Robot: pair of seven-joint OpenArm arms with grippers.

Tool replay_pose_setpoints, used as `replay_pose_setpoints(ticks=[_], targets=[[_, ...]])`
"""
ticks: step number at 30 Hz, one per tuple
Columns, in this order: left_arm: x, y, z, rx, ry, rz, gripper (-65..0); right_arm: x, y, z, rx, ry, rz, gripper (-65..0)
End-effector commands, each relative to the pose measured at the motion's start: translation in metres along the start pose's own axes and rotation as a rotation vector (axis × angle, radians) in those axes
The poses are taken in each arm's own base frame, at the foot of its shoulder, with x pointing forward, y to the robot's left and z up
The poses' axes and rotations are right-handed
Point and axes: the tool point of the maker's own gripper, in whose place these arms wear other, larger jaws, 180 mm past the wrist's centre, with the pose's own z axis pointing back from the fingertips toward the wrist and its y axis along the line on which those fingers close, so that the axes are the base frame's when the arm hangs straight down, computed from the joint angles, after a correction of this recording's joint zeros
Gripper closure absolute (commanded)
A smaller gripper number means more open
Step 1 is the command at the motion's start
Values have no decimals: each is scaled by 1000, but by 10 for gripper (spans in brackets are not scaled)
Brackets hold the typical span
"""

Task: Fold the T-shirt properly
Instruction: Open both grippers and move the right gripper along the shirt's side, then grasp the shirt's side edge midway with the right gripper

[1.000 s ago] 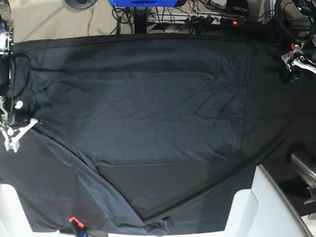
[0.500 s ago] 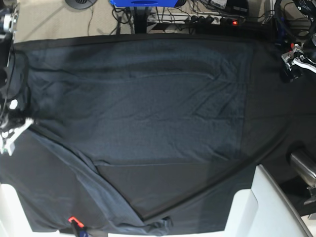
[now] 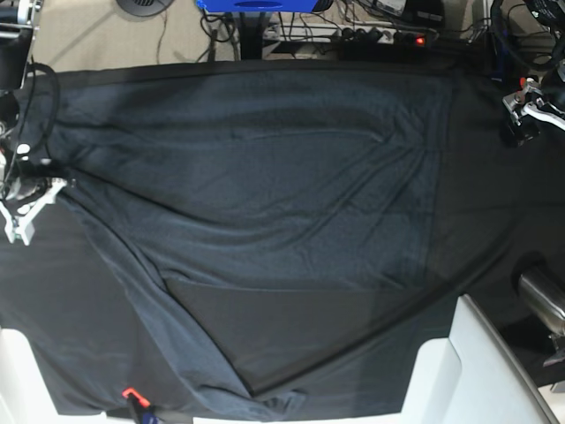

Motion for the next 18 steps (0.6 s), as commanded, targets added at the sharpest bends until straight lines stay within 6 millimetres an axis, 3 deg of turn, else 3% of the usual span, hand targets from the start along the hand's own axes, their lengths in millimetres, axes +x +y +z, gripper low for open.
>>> replay_pose_setpoints(ticks=[1,3,6,9,12,16,18], targets=[[12,1,4,-1,-37,-16,-596,24,-7,13,-21,-70,10,-365],[12,1,4,-1,-36,-15,-596,32,0,23,-18,-116,31,-498],[11,1,4,-1,-35,-15,-596,48,9,37,-16,-179,67,-548],[11,1,4,-1,-35,-15,-596,72,19,45,0,-229,66,-548],[11,1,4,-1,-35,-15,-596,88,31,40,23,-209,80,-542],[11,1,4,-1,-35,-15,-596,100,54,24,47,-151,153,-449],[12,2,5,0,-36,-14,-596,100,57,12,42,-106,161,-410]])
